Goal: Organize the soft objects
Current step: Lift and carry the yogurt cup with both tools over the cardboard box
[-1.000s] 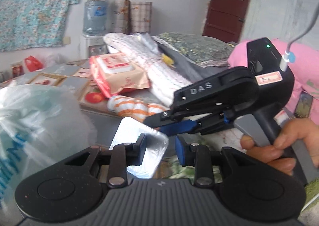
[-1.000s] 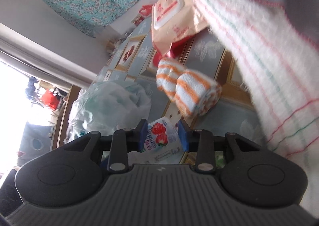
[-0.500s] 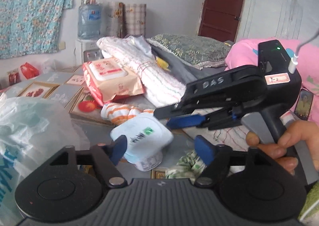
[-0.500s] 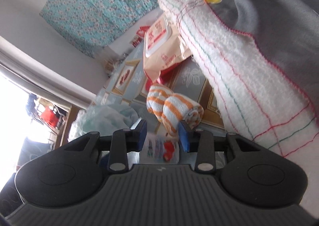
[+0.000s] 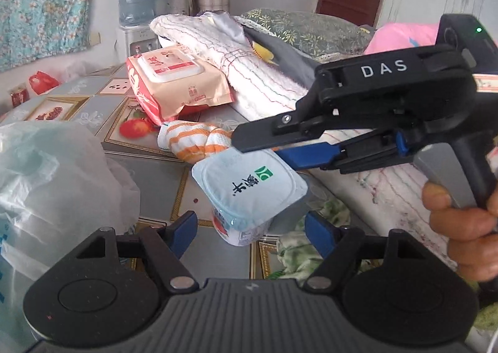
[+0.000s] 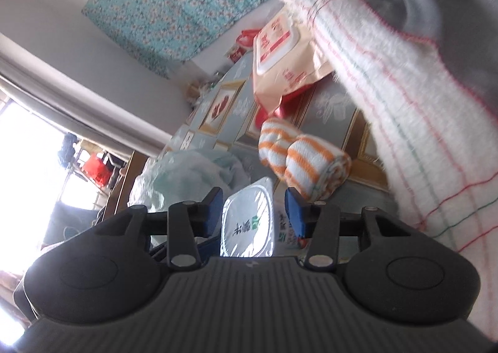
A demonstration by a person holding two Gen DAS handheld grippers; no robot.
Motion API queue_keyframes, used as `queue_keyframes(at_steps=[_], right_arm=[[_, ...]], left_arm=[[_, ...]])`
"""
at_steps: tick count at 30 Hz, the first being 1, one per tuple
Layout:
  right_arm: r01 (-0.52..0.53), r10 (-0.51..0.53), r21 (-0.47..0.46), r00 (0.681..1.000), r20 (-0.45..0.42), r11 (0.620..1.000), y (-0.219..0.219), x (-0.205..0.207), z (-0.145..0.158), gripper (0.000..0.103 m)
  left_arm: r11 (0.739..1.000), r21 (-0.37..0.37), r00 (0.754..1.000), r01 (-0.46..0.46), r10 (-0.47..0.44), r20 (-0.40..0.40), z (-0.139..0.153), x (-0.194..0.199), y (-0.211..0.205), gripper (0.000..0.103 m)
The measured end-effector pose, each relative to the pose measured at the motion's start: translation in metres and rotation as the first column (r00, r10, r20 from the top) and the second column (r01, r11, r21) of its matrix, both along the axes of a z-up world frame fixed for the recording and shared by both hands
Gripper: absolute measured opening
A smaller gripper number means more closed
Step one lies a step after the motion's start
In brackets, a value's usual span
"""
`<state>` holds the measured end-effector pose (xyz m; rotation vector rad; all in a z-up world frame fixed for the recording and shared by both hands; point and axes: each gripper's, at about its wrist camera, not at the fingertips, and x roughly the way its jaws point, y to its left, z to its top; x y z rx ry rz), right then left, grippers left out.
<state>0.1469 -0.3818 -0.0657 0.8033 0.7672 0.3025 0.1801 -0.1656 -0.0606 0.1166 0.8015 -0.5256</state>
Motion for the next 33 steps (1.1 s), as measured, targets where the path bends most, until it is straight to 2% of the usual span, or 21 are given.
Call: queue_keyframes(at_steps=[8, 15, 19, 27, 33], right_arm=[[-0.018, 0.018, -0.025, 1.0, 0.014, 1.0, 0.006, 0.0, -0.002, 0.031], [-0.025, 0.028, -0.058, 0.999, 0.038, 0.998, 0.009, -0.006, 0.006, 0.03], [-0.029, 0.032, -0.055, 0.998, 0.055, 0.998, 0.013, -0.009, 0.014, 0.03], [-0.063, 0.072, -0.069, 0.987, 0.145, 0.996, 0.03, -0.032, 0.051, 0.03], [-0.14, 0.159, -0.1, 0.963, 0.217, 0.985, 0.066, -0.049, 0.094, 0.03]], left_arm=[[0.999, 0.002, 0.999, -0.036, 0.036, 0.016, 0.001, 0.009, -0.006, 0.061], [0.997, -0.002, 0.997, -0.071, 0.071, 0.036, 0.004, 0.007, -0.006, 0.053], [0.996, -0.024, 0.995, -0.084, 0.085, 0.047, 0.012, 0.002, 0.0, 0.053], [0.99, -0.055, 0.984, -0.131, 0.137, 0.116, 0.049, -0.031, 0.015, 0.053], [0.975, -0.07, 0.955, -0.213, 0.223, 0.197, 0.089, -0.072, 0.041, 0.053]])
